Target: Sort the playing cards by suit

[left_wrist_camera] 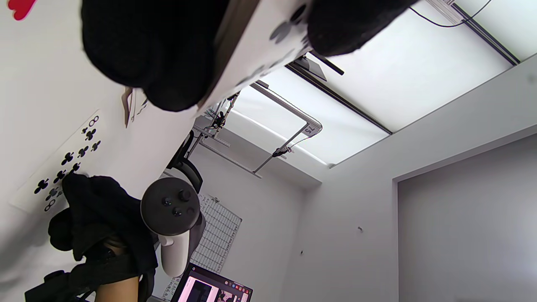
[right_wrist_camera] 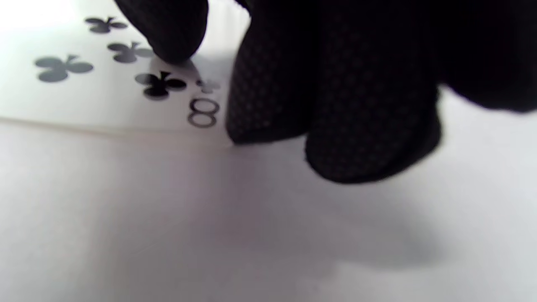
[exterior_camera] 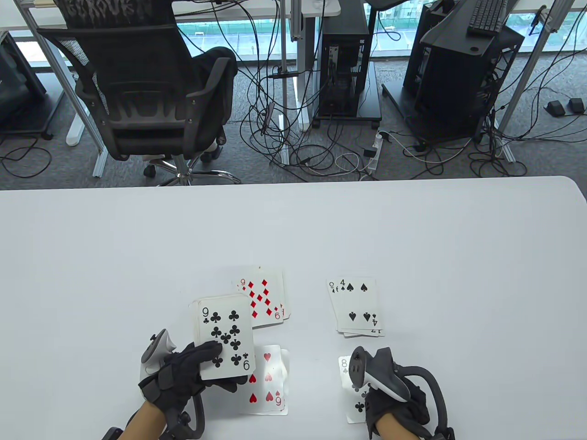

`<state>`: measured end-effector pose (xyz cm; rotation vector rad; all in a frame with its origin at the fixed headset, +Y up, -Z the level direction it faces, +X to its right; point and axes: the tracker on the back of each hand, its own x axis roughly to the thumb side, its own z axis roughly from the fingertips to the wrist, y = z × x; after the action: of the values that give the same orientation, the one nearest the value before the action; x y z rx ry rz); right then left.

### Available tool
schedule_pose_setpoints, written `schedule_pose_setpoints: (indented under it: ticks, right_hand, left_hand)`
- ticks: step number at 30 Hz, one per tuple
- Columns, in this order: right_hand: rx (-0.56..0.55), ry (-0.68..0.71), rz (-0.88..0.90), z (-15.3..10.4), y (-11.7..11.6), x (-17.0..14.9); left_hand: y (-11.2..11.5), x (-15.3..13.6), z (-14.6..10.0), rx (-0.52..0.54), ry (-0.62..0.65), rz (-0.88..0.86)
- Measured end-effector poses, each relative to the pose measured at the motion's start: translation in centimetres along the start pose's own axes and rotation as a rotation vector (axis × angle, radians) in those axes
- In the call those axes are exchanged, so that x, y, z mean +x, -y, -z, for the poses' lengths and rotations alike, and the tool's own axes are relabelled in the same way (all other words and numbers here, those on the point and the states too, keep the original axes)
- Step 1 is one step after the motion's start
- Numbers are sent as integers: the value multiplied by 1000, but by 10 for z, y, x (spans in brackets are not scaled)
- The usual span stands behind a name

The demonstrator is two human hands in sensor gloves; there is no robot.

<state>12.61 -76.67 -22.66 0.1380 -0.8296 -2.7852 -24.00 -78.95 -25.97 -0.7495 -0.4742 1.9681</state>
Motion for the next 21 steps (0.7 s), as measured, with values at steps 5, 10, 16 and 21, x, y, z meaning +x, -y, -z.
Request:
schedule_pose_setpoints:
  ticks: [5,10,16,21]
  right_hand:
    - [2,-13,-37,-1,13,5]
    - [-132,119,73,-14,44,24]
    - [-571,500,327,-41,85,71]
    - [-739,722,577,-56,98,98]
  left_hand:
    - [0,0,0,-4,0,2]
    - [1,0,0,-8,-2,3]
    - [1,0,0,-12,-2,2]
    - [1,0,1,-12,4,4]
